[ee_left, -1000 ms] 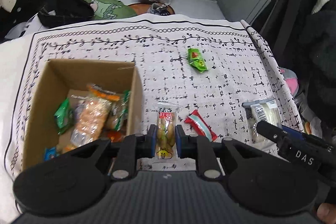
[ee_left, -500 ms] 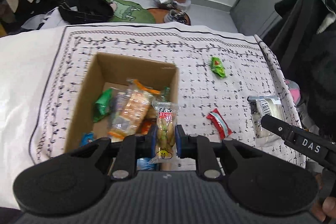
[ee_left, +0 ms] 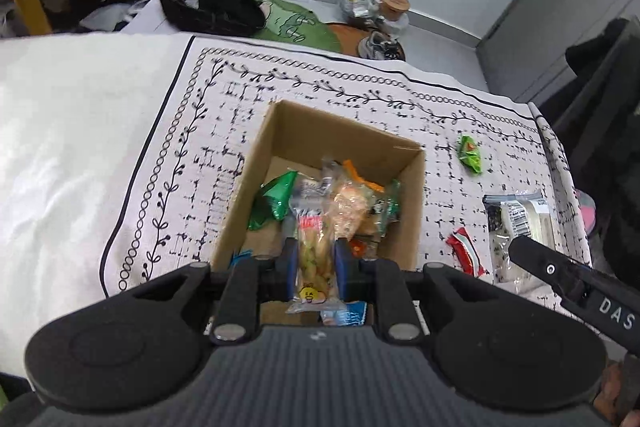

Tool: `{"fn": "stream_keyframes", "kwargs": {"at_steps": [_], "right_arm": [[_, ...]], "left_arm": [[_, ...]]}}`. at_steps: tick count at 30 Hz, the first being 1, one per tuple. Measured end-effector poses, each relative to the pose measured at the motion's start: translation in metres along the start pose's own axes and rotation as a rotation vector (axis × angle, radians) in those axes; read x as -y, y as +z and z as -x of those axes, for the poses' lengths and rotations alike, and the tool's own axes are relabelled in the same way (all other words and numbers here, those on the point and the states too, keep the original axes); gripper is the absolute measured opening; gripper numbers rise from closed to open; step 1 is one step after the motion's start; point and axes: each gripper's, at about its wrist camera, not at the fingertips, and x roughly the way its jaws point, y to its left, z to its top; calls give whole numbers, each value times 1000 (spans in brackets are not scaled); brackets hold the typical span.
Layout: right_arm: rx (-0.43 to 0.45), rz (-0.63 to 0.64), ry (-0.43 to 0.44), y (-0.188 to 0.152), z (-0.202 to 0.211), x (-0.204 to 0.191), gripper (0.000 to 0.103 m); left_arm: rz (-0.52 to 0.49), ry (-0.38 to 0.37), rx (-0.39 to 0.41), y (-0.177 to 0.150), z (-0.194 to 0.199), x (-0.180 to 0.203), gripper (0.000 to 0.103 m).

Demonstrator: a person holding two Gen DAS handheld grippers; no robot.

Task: Organize snacks
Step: 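Carry both snacks over the box and open both tools to drop them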

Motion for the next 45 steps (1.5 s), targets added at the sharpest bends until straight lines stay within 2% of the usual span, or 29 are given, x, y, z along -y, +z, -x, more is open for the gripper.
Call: {"fn": "stream_keyframes", "kwargs": {"at_steps": [3, 5, 10, 14, 16, 19, 26, 30, 41, 45], "right_arm": [[-7, 14, 8, 0, -4, -11, 43], [-15, 19, 16, -1, -6, -16, 43], [-39, 32, 34, -1, -14, -31, 43], [-63, 41, 44, -3, -21, -43, 43], [-75, 36, 58, -5, -25, -50, 43], [-83, 37, 72, -7, -29, -62, 43], [-80, 19, 113, -5, -38, -87, 45], [-76, -9, 159, -3, -38, -92, 59], [-78, -28, 86, -6, -27, -67, 59], [-68, -36, 69, -6, -17, -55, 64]], "left_arm": [[61, -29, -4, 2, -4, -13, 24], [73, -5, -2, 3, -5, -19, 28], [89, -2, 8, 4, 3, -35, 48], [102, -6, 26, 5, 14, -46, 56], [109, -8, 34, 5, 20, -51, 65], [115, 3, 54, 7, 29, -58, 72], [147, 21, 53, 8, 38, -82, 76], [158, 29, 46, 7, 39, -90, 77], [106, 21, 31, 3, 40, -75, 81], [77, 21, 40, 0, 41, -63, 88]]}}
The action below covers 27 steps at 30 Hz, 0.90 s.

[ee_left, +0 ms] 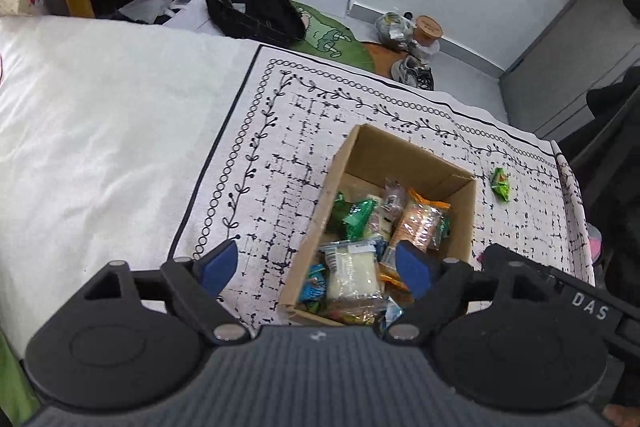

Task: Organize snacks
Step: 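Carry both snacks over the box and open both tools to drop them, then move both open tools back toward the red candy and green packet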

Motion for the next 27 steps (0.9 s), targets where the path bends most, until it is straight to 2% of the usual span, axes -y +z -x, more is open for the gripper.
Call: {"fn": "stream_keyframes", "kwargs": {"at_steps": [9, 21, 27], "right_arm": [[62, -26, -35, 1, 27, 32, 80], [114, -33, -78, -3, 49, 72, 102], [134, -55, -89, -6, 56, 100, 103]], "left_arm": [[-85, 14, 24, -11, 1, 34, 103], [-156, 16, 41, -24, 0, 76, 103], [-173, 3, 31, -29, -4, 96, 103]]}}
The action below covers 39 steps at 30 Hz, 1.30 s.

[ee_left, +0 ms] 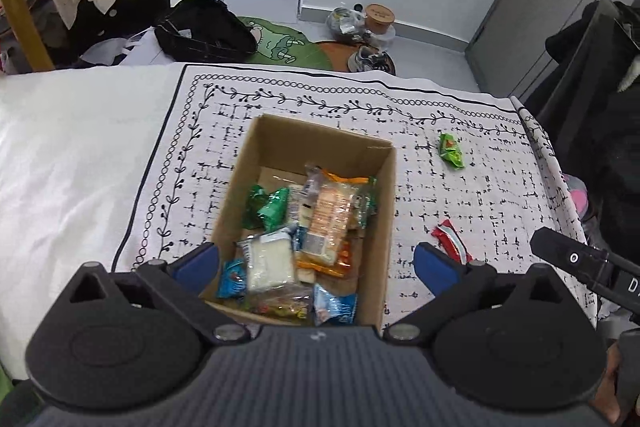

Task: Organize snacks
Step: 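Move both open tools back toward the red candy and green packet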

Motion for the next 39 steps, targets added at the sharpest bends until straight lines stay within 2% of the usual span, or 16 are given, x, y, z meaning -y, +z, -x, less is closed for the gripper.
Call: {"fn": "stream_keyframes", "kwargs": {"at_steps": [8, 18, 27, 35, 39], "right_arm": [[17, -25, -3, -5, -1, 36, 103], [-19, -24, 17, 0, -8, 73, 102], [-44, 31, 38, 11, -24, 95, 99], [-67, 16, 52, 19, -44, 119, 99], [-85, -15, 70, 20, -56, 133, 99]], "left_arm": [[-16, -36, -13, -2, -11, 29, 103], [-18, -90, -38, -2, -38, 72, 103], [27, -96, -70, 0, -71, 99, 101], [60, -92, -97, -2, -102, 120, 100], [83, -84, -113, -1, -120, 130, 93]]}}
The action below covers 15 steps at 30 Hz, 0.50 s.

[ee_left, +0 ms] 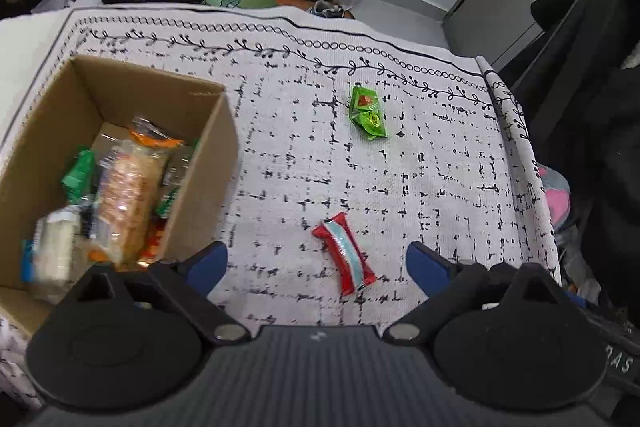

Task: Organize snacks
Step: 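Move both open tools back toward the red candy and green packet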

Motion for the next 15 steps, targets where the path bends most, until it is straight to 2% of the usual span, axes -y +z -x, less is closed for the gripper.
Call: {"fn": "stream_keyframes", "kwargs": {"at_steps": [5, 10, 15], "right_arm": [[-29, -27, 27, 2, -14, 15, 94], [-55, -61, 46, 7, -29, 29, 88], [-68, -85, 62, 12, -41, 38, 85]], "left_arm": [[22, 10, -29, 0, -25, 10, 83], [52, 22, -72, -2, -53, 16, 68], [77, 23, -114, -3, -78, 22, 58]]}}
